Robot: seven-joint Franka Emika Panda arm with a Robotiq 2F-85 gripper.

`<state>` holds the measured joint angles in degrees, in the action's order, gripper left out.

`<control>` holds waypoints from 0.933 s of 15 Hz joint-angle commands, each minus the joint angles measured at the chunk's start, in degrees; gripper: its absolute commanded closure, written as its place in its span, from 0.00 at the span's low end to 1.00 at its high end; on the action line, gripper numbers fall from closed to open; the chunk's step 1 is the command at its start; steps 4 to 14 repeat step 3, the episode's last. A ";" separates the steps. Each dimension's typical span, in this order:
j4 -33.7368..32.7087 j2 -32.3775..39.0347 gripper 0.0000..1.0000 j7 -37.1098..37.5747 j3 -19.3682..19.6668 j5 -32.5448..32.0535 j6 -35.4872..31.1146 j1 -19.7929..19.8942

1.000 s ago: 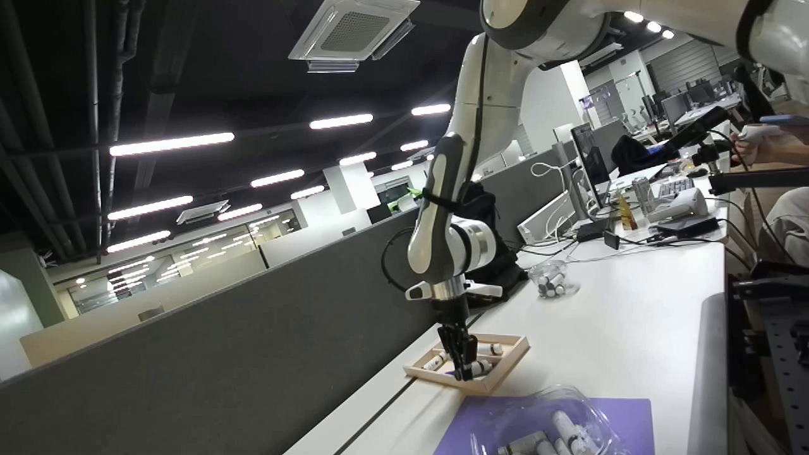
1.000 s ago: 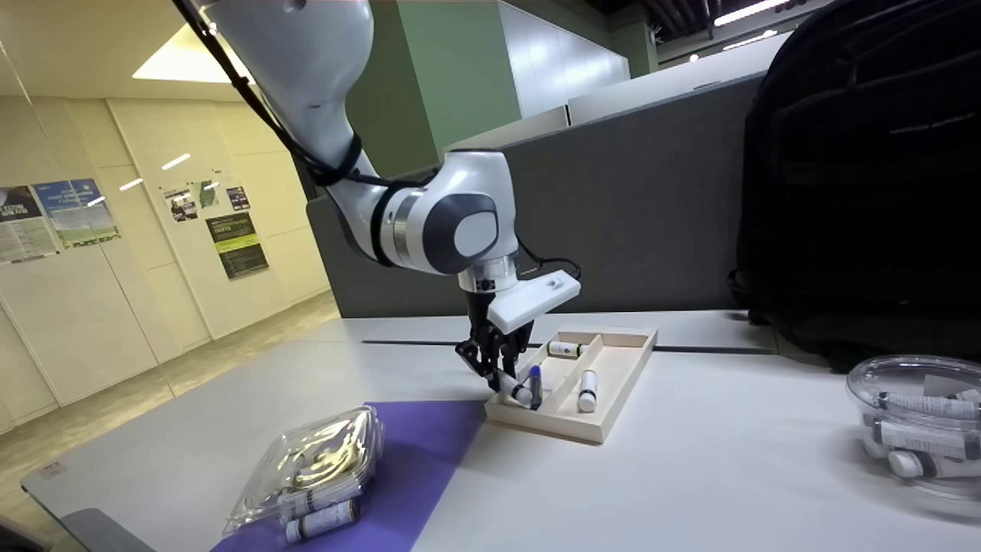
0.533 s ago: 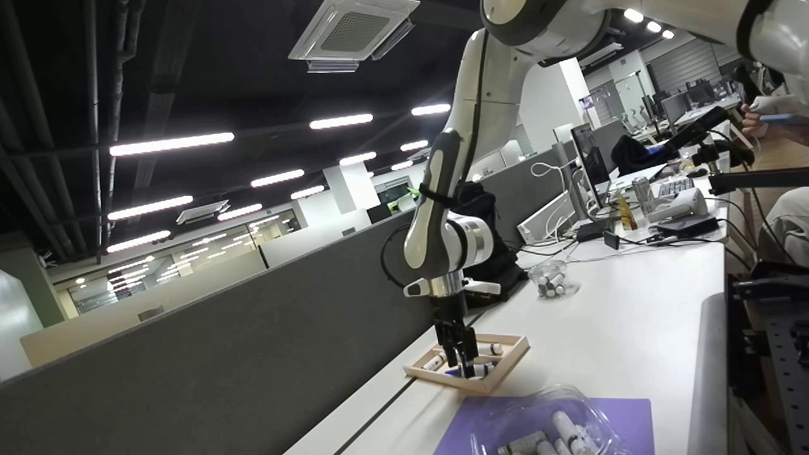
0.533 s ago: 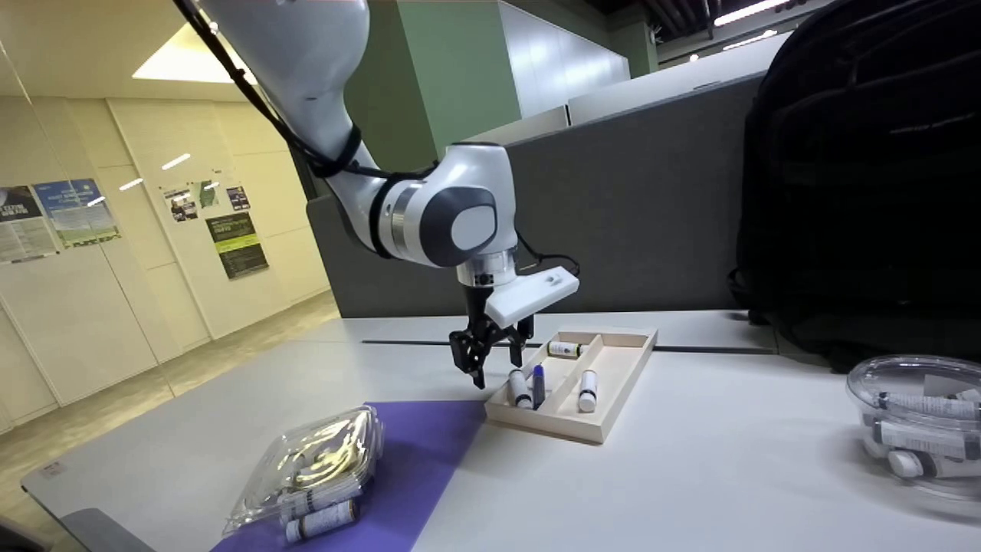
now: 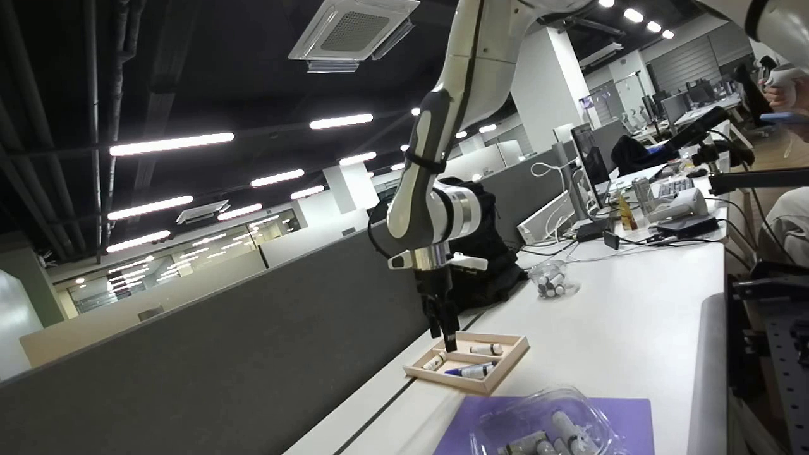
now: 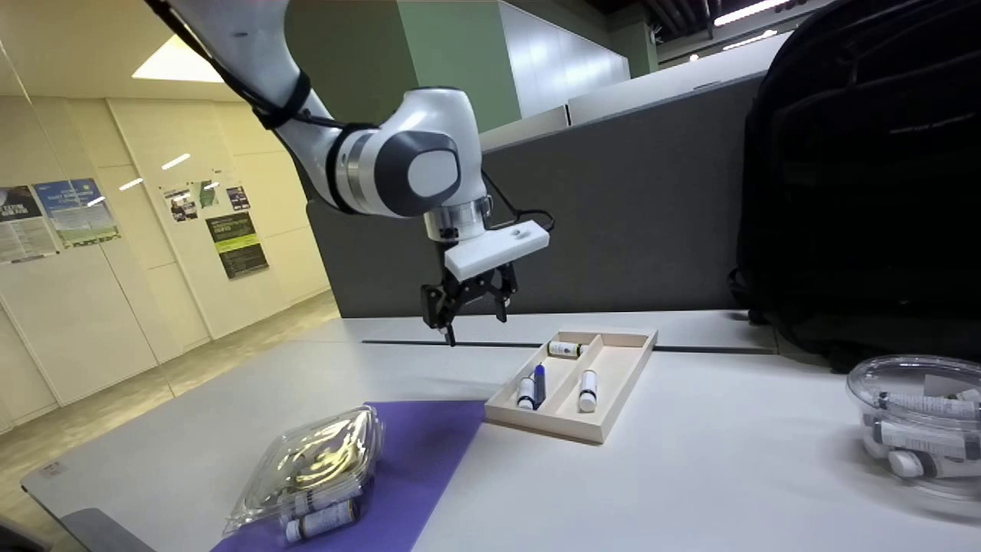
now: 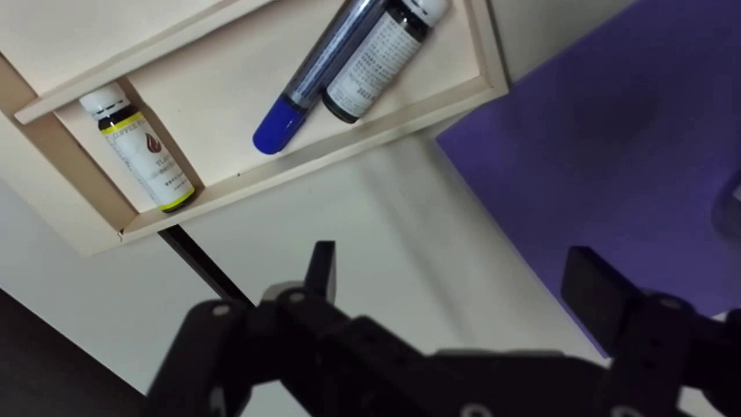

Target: Move the bottle from the mat to the tray

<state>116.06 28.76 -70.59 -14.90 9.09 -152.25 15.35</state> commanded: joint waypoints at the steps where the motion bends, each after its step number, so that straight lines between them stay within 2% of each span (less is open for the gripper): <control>1: 6.06 -7.80 0.00 9.70 4.69 -1.09 2.79 -4.79; 3: 7.37 -9.46 0.00 13.16 6.64 -2.11 6.29 -6.56; 14: 7.37 -9.46 0.00 13.16 6.64 -2.11 6.29 -6.56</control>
